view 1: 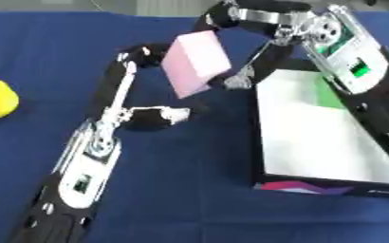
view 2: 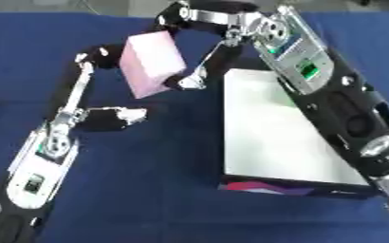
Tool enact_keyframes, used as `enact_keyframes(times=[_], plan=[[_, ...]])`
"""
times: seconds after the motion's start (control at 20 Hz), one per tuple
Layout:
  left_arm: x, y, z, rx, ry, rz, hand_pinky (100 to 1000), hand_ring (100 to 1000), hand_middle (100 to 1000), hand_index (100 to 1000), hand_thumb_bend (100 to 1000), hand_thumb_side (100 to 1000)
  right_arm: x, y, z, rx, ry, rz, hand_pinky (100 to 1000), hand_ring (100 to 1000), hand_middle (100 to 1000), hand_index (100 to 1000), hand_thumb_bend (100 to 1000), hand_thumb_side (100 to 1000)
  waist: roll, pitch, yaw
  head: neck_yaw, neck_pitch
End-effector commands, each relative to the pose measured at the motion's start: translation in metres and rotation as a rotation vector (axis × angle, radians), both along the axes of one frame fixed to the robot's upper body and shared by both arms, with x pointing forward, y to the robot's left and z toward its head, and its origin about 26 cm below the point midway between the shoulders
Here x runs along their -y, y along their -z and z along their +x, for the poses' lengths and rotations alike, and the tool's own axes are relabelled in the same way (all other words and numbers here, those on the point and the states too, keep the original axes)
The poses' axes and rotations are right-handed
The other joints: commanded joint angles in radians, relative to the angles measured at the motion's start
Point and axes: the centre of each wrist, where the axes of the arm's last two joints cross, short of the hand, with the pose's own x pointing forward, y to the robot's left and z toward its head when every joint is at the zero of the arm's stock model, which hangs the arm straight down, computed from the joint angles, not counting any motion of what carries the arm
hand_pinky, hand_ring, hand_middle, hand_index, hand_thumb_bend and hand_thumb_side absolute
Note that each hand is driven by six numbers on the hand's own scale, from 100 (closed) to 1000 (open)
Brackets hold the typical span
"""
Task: Pick up the objects with one hand, pass them to the other hand, and then place them into the box on the other side of the table.
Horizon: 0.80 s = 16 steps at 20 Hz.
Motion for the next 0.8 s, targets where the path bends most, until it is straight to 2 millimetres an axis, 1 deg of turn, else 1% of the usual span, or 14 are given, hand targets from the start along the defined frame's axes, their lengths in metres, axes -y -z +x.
enact_keyframes(times=[0.05, 0.3, 0.6, 0.8], plan=[[-0.006, -0.006, 0.002, 0.027, -0.012, -0.003, 743, 682, 635, 828, 906, 518, 0.010, -0.014, -0.006, 0.043, 0.031, 0.006, 824, 761, 339, 623, 100, 100, 0.005, -0.023, -0.003, 0.001, 0.003], [-0.018, -0.002, 0.005, 0.024, -0.030, 0.005, 736, 676, 626, 819, 861, 485, 0.022, -0.013, -0.010, 0.050, 0.067, 0.015, 823, 759, 341, 623, 100, 100, 0.008, -0.032, -0.014, 0.001, 0.011], [-0.043, 0.005, 0.009, 0.016, -0.083, 0.007, 729, 667, 616, 799, 799, 464, 0.050, -0.007, -0.020, 0.064, 0.160, 0.064, 821, 755, 352, 630, 109, 100, 0.008, -0.054, -0.042, 0.014, 0.030], [-0.055, 0.008, 0.011, 0.008, -0.107, 0.010, 728, 663, 612, 796, 793, 463, 0.067, 0.002, -0.027, 0.067, 0.224, 0.078, 820, 755, 358, 634, 113, 100, 0.010, -0.066, -0.060, 0.025, 0.038]])
